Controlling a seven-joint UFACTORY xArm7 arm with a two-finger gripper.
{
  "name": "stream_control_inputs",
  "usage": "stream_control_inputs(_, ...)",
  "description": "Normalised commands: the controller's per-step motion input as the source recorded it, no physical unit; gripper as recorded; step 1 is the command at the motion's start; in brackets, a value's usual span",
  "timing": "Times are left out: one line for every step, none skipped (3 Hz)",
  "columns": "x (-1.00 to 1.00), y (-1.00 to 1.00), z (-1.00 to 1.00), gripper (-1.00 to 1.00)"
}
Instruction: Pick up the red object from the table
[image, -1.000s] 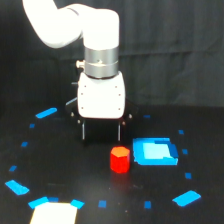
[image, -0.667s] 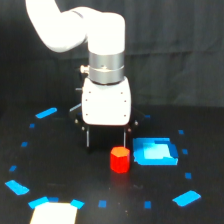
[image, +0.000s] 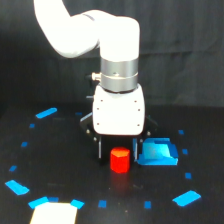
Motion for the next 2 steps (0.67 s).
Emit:
stream_control_inputs(-0.66,0.26,-0.11,-1.0)
stream_control_inputs(0.14,-0.07,-0.16,-0.97)
